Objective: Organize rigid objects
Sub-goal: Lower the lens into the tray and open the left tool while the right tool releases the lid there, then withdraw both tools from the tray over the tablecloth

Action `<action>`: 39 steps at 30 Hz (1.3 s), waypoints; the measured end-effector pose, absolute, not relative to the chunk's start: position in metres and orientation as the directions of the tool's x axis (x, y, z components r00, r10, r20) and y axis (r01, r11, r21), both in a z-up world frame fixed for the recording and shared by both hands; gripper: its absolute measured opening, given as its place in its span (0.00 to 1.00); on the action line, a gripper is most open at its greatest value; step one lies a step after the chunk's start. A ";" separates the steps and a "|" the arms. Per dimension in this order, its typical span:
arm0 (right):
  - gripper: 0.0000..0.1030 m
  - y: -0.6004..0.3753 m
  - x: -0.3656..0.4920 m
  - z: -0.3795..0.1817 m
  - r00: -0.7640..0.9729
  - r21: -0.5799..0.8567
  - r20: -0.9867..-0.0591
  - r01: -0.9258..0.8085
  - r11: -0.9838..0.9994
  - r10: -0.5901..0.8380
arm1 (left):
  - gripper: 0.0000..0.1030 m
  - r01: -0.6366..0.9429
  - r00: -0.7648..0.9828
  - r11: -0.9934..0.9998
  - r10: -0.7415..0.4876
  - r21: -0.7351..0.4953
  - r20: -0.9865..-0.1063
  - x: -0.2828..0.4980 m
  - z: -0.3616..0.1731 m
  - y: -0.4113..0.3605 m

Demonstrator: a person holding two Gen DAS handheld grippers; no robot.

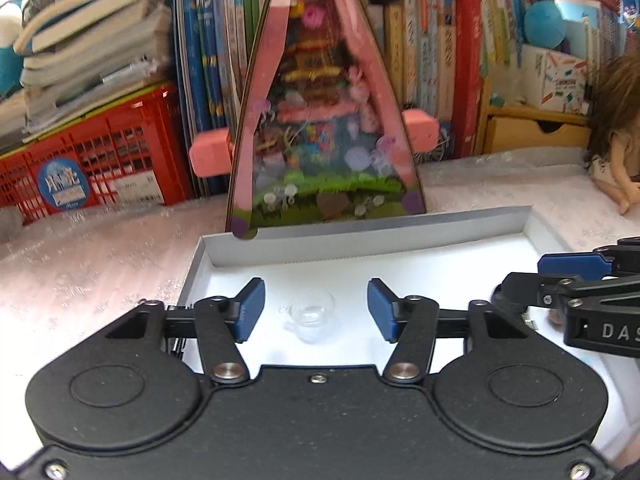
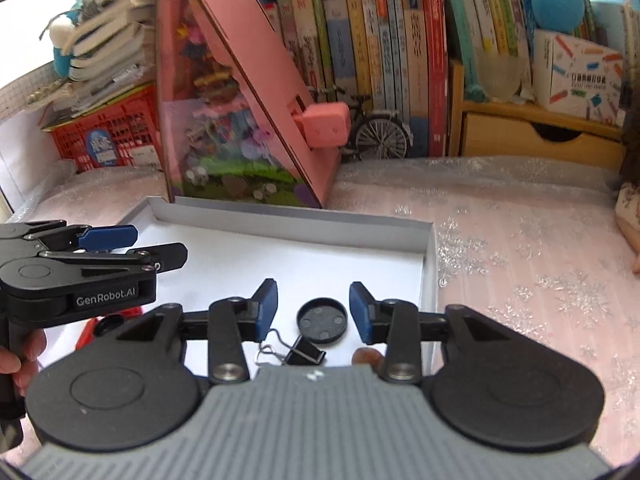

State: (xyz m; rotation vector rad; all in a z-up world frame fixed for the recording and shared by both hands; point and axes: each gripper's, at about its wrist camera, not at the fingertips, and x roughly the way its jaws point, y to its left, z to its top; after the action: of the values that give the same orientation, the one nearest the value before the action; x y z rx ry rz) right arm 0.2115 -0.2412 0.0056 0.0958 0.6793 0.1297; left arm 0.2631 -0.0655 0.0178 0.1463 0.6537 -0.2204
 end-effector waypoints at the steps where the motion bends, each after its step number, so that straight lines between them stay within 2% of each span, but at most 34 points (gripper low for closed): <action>1: 0.58 -0.241 0.208 0.008 0.776 0.125 -0.614 -0.086 0.988 0.145 | 0.56 0.250 0.775 0.966 -0.162 0.061 -0.611 0.258 0.021 -0.064; 5: 0.63 -0.238 0.189 0.018 0.794 0.104 -0.592 -0.095 0.990 0.138 | 0.61 0.266 0.777 0.963 -0.185 0.047 -0.602 0.235 0.036 -0.060; 12: 0.73 -0.234 0.152 0.038 0.842 0.093 -0.525 -0.088 0.992 0.124 | 0.67 0.280 0.818 0.959 -0.212 0.048 -0.535 0.186 0.058 -0.051; 26: 0.81 -0.227 0.091 0.049 0.880 0.082 -0.459 -0.097 0.992 0.123 | 0.68 0.288 0.822 0.957 -0.237 0.020 -0.519 0.118 0.064 -0.040; 39: 0.85 -0.223 0.042 0.031 0.892 0.052 -0.442 -0.074 0.996 0.090 | 0.69 0.291 0.808 0.956 -0.235 0.019 -0.540 0.066 0.033 -0.035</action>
State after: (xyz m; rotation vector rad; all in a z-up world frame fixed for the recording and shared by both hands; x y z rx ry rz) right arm 0.0424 -0.2225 0.0310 0.0345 0.4604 0.0849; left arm 0.0662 -0.0347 0.0333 0.1027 0.5630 -0.2820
